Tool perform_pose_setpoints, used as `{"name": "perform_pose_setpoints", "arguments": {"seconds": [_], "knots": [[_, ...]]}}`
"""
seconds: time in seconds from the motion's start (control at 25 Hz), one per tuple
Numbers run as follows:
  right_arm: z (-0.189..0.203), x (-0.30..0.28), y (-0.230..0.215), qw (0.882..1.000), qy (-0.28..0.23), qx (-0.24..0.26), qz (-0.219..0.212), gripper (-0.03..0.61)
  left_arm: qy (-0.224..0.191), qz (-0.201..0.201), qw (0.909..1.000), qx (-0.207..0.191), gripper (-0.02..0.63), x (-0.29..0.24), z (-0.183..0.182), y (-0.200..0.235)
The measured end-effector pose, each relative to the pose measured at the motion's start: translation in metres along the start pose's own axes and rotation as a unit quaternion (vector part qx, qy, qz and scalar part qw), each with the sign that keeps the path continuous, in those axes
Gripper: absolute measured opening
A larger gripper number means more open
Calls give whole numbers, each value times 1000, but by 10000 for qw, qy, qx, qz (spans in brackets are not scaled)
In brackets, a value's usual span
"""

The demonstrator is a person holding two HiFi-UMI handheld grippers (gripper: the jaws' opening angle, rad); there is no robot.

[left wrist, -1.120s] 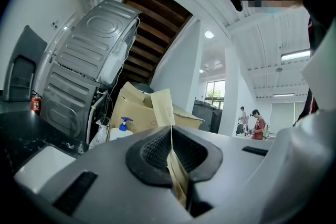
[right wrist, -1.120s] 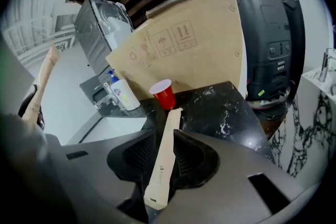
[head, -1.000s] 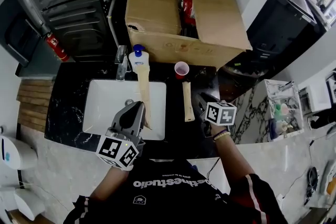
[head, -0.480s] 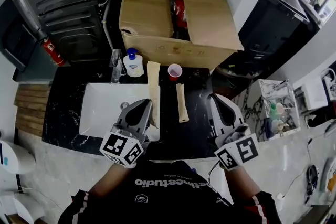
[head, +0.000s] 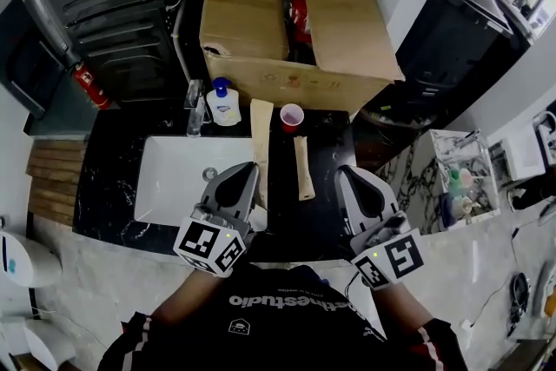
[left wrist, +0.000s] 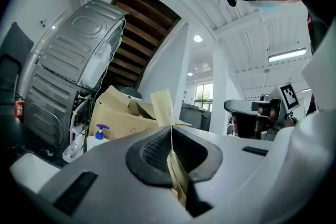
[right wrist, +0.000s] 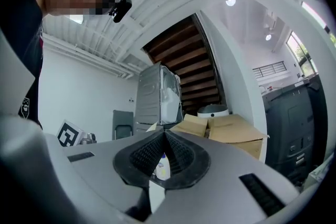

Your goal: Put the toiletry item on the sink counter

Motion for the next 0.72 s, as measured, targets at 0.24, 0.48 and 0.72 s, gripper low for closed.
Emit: {"name": "perform_pose_setpoints", "arguments": {"seconds": [0.24,0.48,0.72], "knots": [[5,0,1,9998,197,60,-2,37,41,28,10000,-38,18,0,1,-2],[12,2,-4,9995,305,-77,66,37,155,-16,9998,92,18,-5,3,0],[21,9,-14,9989,405,-169,192,37,861,-180,9953,410,18,-28,27,14]]}}
Point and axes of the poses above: the fingertips, and each gripper's own axes: x backward along the fingers, y to its left, z out of its underside, the point moved 7 cm from there along x, backward along the fingers, and after that the axes turned 8 degrees about z, right-handed, at the moved point
